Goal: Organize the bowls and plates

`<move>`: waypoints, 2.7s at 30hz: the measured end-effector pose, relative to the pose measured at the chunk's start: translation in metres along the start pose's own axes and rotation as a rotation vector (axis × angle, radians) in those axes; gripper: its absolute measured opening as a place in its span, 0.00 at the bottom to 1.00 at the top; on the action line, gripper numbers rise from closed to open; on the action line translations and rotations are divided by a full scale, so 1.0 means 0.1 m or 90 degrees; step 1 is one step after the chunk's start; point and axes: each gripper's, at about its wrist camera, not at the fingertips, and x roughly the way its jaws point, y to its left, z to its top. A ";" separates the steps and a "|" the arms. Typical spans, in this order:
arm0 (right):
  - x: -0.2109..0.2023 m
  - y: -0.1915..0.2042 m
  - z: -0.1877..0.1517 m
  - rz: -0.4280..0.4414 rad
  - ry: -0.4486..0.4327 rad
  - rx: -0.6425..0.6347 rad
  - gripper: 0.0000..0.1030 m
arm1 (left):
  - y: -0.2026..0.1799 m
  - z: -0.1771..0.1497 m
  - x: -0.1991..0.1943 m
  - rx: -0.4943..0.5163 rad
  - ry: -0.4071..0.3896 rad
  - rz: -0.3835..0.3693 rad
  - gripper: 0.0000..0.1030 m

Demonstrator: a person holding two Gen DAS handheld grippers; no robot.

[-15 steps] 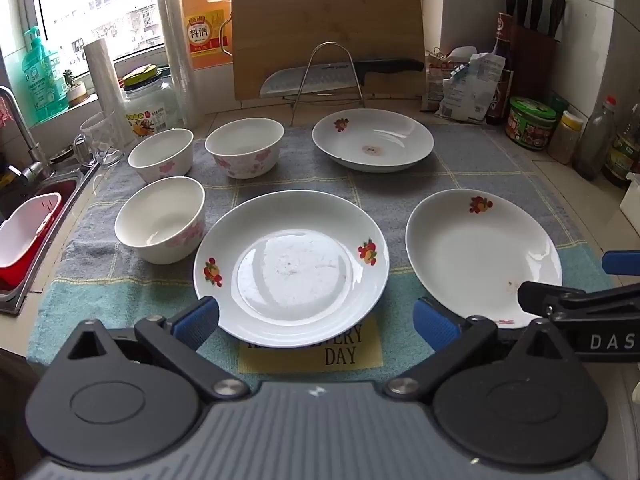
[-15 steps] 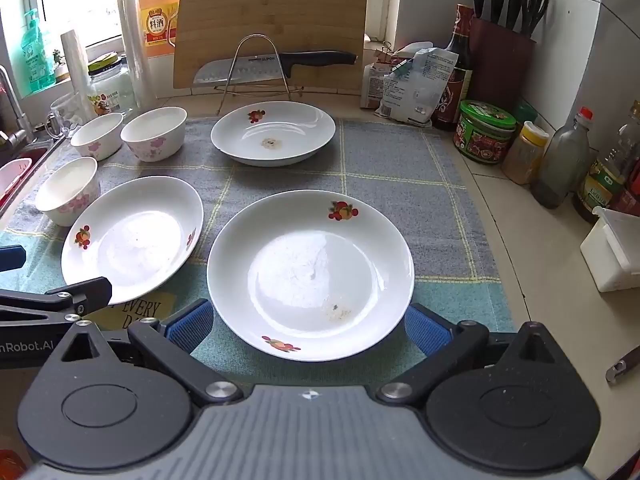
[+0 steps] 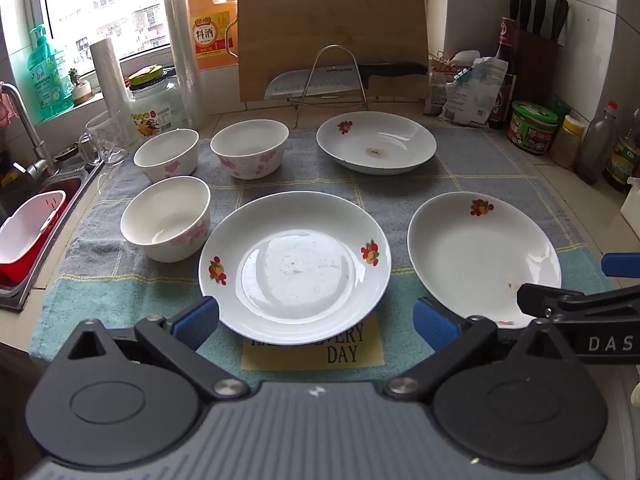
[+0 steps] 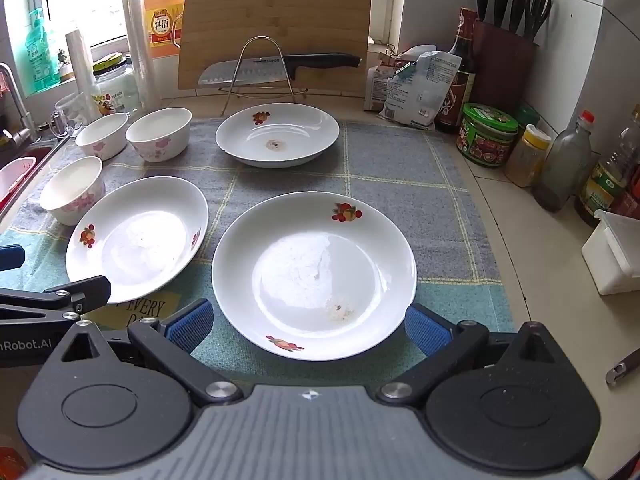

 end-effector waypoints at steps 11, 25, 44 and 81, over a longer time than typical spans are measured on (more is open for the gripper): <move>-0.02 -0.06 0.02 0.005 0.000 -0.004 1.00 | 0.03 0.00 0.00 -0.004 -0.001 -0.001 0.99; -0.01 -0.02 0.03 0.002 0.000 -0.009 1.00 | 0.04 0.00 -0.02 -0.007 0.001 0.003 0.99; -0.04 -0.02 0.03 0.001 -0.004 -0.010 1.00 | 0.03 0.01 -0.03 -0.006 0.001 0.007 0.99; 0.17 -0.42 -0.42 0.057 -0.018 -0.062 1.00 | -0.01 -0.03 0.01 -0.011 0.011 -0.119 0.99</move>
